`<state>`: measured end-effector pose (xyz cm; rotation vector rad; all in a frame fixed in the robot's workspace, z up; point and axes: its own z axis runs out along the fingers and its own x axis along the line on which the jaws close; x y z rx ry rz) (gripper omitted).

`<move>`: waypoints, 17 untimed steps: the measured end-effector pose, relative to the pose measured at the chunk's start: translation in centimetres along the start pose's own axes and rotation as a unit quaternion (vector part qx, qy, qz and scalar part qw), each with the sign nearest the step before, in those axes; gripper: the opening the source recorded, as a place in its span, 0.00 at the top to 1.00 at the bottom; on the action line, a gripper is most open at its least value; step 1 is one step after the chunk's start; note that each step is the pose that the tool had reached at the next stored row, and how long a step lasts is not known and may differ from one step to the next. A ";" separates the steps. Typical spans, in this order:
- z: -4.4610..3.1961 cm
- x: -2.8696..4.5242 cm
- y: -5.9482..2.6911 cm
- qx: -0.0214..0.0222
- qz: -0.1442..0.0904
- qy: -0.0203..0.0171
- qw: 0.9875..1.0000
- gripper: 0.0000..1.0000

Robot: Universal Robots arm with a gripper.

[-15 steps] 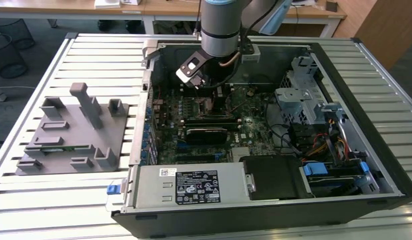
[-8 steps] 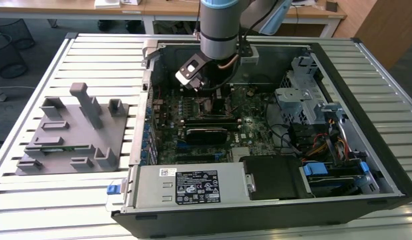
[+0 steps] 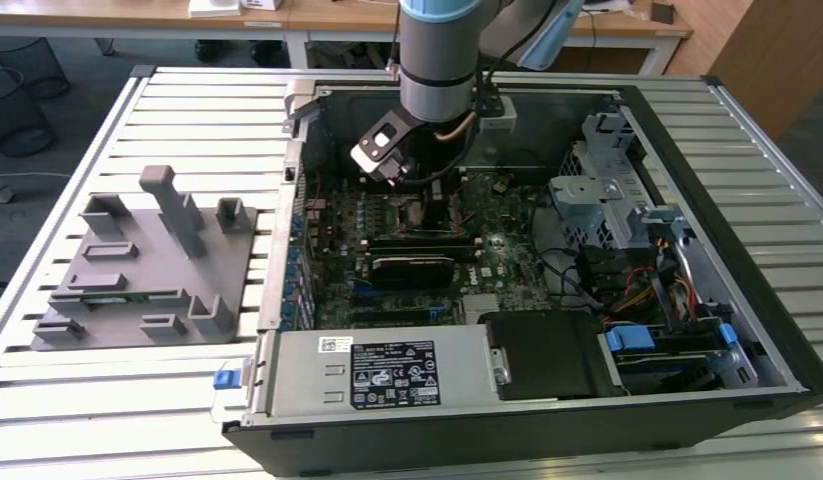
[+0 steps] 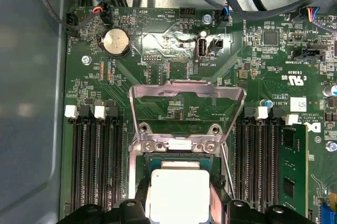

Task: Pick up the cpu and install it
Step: 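Place the cpu into insertion slot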

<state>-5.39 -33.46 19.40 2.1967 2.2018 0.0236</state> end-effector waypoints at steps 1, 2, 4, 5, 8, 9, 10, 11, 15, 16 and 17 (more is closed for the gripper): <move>0.03 0.00 0.00 0.000 0.000 0.000 1.000 0.47; 0.05 0.00 0.00 0.000 0.000 0.000 1.000 0.47; 0.06 0.00 0.00 0.000 0.000 0.000 1.000 0.47; 0.07 0.00 0.00 0.000 0.000 0.000 1.000 0.47; 0.07 0.00 0.00 0.000 0.001 0.000 1.000 0.47; 0.08 0.01 0.01 0.000 0.001 0.000 1.000 0.47; 0.07 0.00 0.01 0.000 0.001 0.000 1.000 0.47; 0.09 0.01 0.02 0.000 0.001 0.000 1.000 0.45; 0.10 0.01 0.03 0.000 0.001 0.000 1.000 0.39; 0.10 0.01 0.03 0.000 0.001 0.000 1.000 0.39; 0.10 0.01 0.03 0.000 0.001 0.000 1.000 0.39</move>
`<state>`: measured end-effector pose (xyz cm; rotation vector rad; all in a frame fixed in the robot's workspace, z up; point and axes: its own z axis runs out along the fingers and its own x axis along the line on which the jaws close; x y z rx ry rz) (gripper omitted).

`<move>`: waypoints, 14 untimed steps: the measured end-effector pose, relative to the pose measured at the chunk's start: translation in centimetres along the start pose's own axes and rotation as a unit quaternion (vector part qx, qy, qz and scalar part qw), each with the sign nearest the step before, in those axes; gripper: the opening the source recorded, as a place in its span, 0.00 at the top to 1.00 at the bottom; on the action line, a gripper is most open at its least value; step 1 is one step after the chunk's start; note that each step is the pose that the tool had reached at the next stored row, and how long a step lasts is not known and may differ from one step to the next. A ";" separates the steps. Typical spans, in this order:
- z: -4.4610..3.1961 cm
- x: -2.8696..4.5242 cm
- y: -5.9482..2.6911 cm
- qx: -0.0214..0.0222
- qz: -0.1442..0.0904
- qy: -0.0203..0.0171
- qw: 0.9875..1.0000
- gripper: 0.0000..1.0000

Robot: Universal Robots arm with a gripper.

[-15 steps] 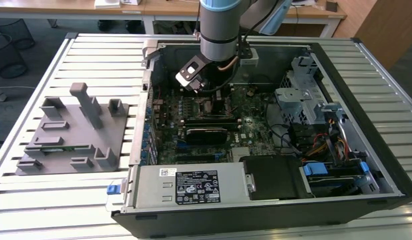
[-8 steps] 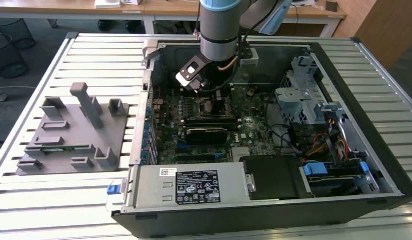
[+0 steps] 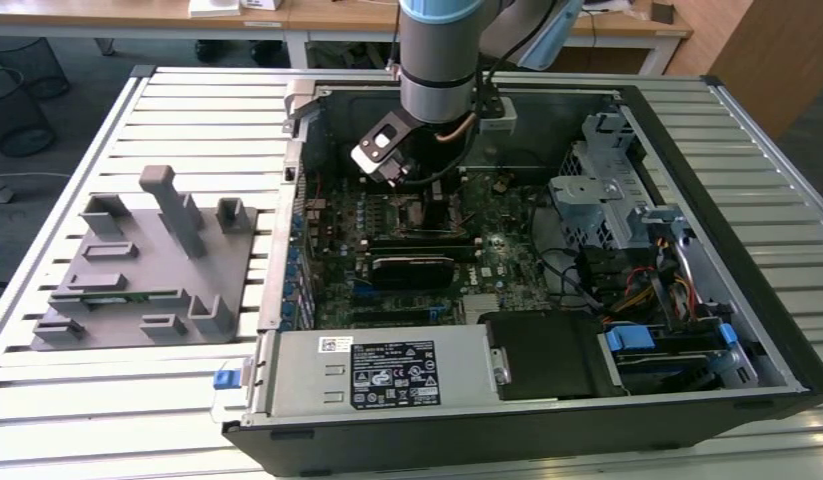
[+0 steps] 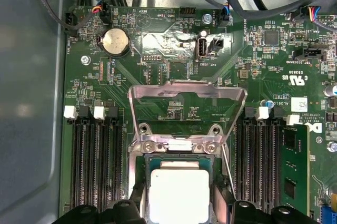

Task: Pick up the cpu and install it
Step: 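Place the cpu into insertion slot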

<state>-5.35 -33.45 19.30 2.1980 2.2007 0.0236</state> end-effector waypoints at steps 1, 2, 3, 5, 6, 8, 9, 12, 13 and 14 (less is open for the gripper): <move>-0.02 0.00 0.00 0.000 0.000 0.000 1.000 0.39; -0.08 -0.01 0.00 0.000 0.000 0.000 1.000 0.39; -0.16 -0.01 0.00 0.000 0.000 0.000 1.000 0.39; -0.40 -0.01 0.01 0.000 0.000 0.000 1.000 0.39; -0.56 -0.01 0.02 0.000 0.000 0.000 1.000 0.39; -0.88 -0.01 0.03 0.000 0.000 0.000 1.000 0.39; -1.05 -0.01 0.03 0.000 0.000 0.000 1.000 0.39; -1.57 -0.02 0.05 0.001 0.000 0.000 1.000 0.41; -1.70 -0.02 0.05 0.001 0.000 0.000 1.000 0.47; -1.79 -0.02 0.06 0.001 0.000 0.000 1.000 0.53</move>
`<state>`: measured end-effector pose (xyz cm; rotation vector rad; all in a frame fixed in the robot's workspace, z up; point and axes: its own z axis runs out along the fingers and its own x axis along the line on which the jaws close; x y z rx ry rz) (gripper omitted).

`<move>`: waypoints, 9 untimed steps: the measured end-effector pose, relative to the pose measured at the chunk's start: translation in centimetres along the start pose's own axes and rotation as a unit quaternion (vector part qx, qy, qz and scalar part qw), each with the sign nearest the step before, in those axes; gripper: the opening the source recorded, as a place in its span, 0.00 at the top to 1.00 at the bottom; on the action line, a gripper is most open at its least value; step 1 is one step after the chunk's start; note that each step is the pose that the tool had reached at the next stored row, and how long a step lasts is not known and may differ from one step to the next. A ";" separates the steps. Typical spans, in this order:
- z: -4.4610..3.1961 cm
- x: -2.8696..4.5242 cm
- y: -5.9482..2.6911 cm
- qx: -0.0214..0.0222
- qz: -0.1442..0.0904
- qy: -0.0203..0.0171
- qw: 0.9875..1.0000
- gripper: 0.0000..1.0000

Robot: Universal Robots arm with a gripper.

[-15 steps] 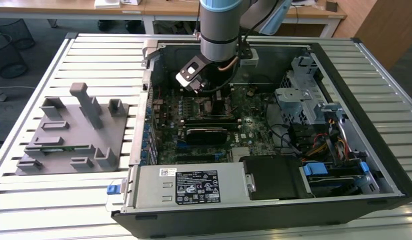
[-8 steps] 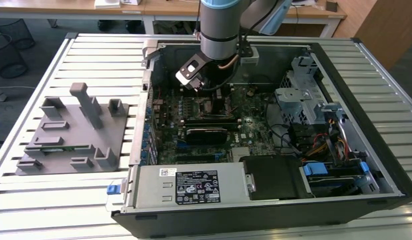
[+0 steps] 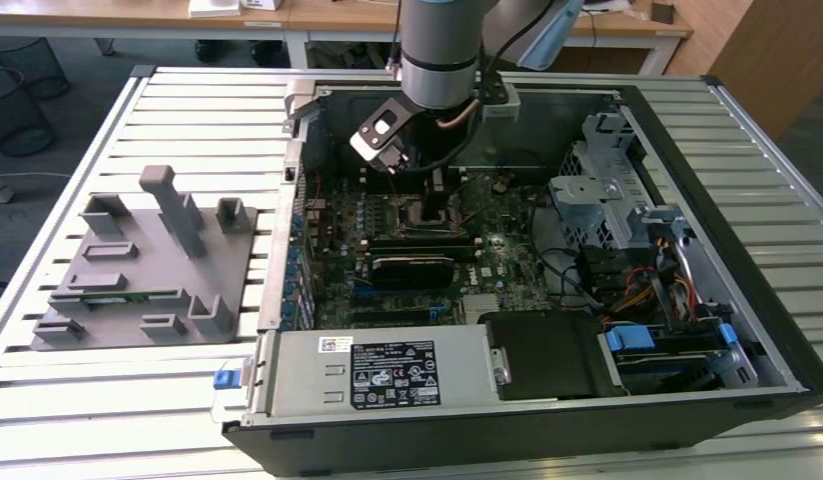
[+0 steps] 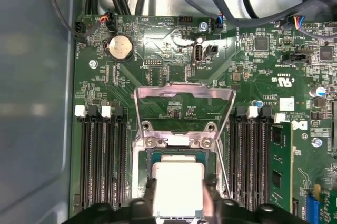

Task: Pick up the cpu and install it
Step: 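Place the cpu into insertion slot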

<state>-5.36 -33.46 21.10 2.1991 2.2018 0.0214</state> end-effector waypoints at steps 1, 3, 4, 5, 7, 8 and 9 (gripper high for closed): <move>-0.08 0.00 0.00 0.000 0.000 0.000 1.000 0.53; -0.20 0.00 0.01 0.000 0.000 0.000 1.000 0.64; -0.24 0.00 0.01 0.000 0.000 0.000 1.000 0.70; -0.28 0.00 0.01 0.000 0.000 0.000 1.000 0.70; -0.38 0.00 0.01 0.000 0.000 0.000 1.000 0.76; -0.40 0.00 0.02 0.000 0.000 0.000 1.000 0.82; -0.40 0.00 0.02 0.000 0.000 0.000 1.000 0.82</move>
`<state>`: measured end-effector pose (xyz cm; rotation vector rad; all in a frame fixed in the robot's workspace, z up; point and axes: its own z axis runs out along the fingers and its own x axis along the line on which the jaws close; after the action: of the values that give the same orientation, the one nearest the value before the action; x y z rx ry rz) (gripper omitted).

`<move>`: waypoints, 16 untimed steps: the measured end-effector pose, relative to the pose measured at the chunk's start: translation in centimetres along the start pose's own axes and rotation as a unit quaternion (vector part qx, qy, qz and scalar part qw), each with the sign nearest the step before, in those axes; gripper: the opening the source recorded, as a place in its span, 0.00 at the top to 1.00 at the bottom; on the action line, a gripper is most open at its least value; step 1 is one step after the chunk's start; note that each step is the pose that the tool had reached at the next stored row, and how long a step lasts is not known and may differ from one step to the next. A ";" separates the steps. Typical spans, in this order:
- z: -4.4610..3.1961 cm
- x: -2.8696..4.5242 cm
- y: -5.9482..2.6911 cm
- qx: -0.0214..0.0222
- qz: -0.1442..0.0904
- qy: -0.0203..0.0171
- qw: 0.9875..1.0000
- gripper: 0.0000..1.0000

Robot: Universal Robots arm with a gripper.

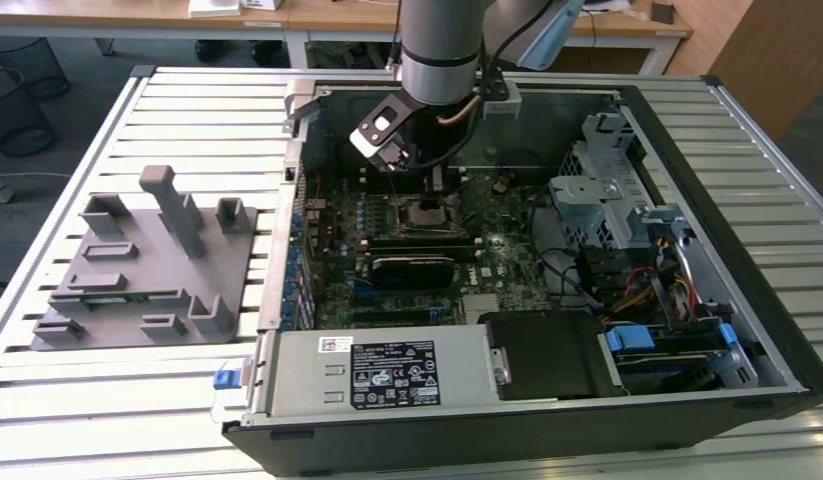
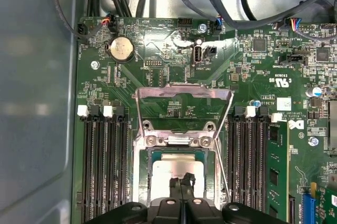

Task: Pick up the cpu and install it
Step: 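Place the cpu into insertion slot, then close the cpu cover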

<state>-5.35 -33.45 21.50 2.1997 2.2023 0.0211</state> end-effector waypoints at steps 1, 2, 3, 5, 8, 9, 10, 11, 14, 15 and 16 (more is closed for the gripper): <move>-0.02 0.00 0.00 0.000 0.000 0.000 1.000 0.88; -0.05 -0.01 0.00 0.000 0.000 0.000 1.000 0.88; -0.09 -0.01 0.00 0.000 0.000 0.000 1.000 0.89; -0.09 -0.01 0.00 0.000 0.000 0.000 1.000 0.89; -0.14 -0.01 0.00 0.000 0.000 0.000 1.000 0.89; -0.16 -0.01 0.00 0.000 0.000 0.000 1.000 0.89; -0.20 -0.01 0.00 0.000 0.000 0.000 1.000 0.89; -0.23 -0.01 0.00 0.000 0.000 0.000 1.000 0.89; -0.38 -0.01 0.01 0.000 0.000 0.000 1.000 0.89; -0.44 -0.01 0.01 0.000 0.000 0.000 1.000 0.89; -0.51 -0.01 0.01 0.000 0.000 0.000 1.000 0.89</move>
<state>-5.36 -33.46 22.01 2.1998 2.2021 0.0204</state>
